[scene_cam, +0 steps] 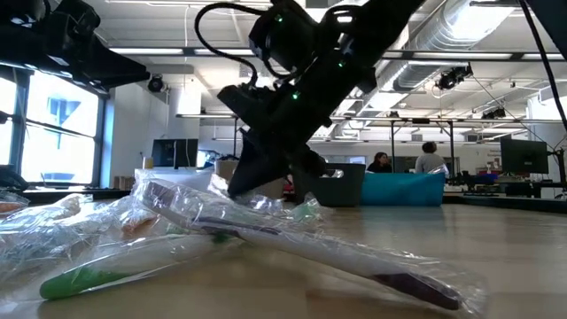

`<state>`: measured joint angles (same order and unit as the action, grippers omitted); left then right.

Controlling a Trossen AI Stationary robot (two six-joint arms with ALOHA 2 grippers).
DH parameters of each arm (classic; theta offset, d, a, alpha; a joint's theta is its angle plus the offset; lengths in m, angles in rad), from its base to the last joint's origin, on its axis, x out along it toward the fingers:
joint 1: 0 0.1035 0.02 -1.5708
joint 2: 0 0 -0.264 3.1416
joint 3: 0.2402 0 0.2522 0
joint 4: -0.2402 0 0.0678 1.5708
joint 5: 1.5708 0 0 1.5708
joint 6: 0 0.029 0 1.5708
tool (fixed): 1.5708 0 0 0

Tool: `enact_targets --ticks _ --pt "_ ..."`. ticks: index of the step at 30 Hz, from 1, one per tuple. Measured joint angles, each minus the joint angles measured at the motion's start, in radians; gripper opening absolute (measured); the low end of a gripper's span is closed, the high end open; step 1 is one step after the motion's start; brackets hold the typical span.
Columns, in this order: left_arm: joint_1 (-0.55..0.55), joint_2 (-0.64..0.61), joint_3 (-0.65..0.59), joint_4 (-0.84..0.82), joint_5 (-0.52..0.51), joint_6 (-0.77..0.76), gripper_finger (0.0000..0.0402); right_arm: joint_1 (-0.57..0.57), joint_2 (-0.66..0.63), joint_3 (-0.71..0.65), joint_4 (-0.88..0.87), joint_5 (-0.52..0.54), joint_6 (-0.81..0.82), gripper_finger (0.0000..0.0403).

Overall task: Pick & Place Toothbrushes
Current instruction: Put the blue toothbrush into the blue bin

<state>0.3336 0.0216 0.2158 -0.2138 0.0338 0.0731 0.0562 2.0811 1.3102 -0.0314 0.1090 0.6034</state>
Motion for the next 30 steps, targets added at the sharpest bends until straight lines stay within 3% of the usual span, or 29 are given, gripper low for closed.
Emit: enact_targets --ticks 4,19,30 --pt "0.0 0.0 0.0 -0.003 0.0 0.0 0.015 -0.004 -0.057 -0.001 -0.058 0.038 -0.041 0.0003" --pt "0.0 0.0 0.0 -0.007 -0.002 0.001 0.015 -0.004 -0.413 0.0 -0.338 0.347 -0.167 0.0003" --pt "0.0 0.0 0.0 -0.006 0.0 0.001 0.015 -0.007 -0.575 0.0 -0.561 0.515 -0.243 0.0003"
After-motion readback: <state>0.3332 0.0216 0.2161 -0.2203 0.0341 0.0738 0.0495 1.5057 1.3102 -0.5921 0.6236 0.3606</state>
